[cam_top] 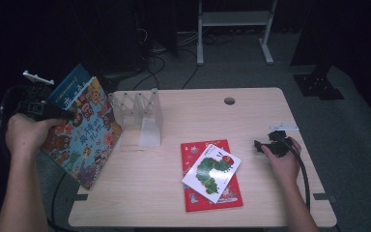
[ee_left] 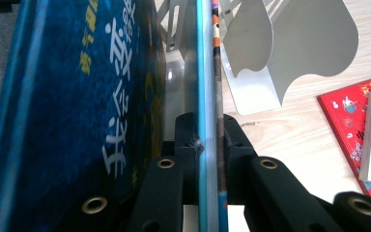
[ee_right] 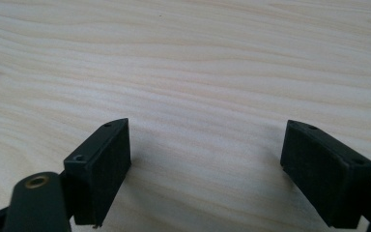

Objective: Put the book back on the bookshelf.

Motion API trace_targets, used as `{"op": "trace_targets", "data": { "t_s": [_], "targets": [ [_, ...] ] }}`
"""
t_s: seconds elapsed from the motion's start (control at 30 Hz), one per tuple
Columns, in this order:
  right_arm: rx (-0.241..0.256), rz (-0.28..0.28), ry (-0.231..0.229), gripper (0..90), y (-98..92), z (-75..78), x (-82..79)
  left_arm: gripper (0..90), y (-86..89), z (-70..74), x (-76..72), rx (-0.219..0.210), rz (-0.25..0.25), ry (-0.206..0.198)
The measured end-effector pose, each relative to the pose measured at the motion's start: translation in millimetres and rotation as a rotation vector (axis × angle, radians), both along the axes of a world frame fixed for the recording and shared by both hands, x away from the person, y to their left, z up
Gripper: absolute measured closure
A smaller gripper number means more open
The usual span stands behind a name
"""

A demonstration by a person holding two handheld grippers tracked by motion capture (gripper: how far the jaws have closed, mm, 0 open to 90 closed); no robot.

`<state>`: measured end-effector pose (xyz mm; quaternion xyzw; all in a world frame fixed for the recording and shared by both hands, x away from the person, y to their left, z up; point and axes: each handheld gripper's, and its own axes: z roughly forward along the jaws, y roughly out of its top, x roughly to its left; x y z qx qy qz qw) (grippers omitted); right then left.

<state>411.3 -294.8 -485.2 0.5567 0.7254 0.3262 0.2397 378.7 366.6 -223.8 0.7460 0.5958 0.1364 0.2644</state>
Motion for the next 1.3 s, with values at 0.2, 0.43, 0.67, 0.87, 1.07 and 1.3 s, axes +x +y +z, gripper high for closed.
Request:
{"op": "trace_targets", "data": {
  "t_s": [0.2,0.43,0.67,0.87,1.07,1.3],
  "targets": [
    [0.0,0.0,0.0,17.0,0.0,0.0,0.0,80.6,-5.0,-1.6,8.0,0.009,0.014,-0.001],
    [0.0,0.0,0.0,17.0,0.0,0.0,0.0,80.6,-8.6,-4.2,18.4,0.018,0.031,-0.005],
    [0.0,0.0,0.0,17.0,0.0,0.0,0.0,80.5,-9.9,-8.0,26.0,0.018,0.046,-0.024],
    [0.0,0.0,0.0,17.0,0.0,0.0,0.0,80.5,-11.5,-11.3,28.7,0.021,0.062,-0.043],
    [0.0,0.0,0.0,17.0,0.0,0.0,0.0,79.4,-10.6,-10.2,28.2,0.002,0.06,-0.064],
    [-0.001,0.0,0.0,17.0,0.1,0.0,0.0,71.7,-10.5,-7.3,25.2,0.027,0.04,-0.059]
  ]
}}
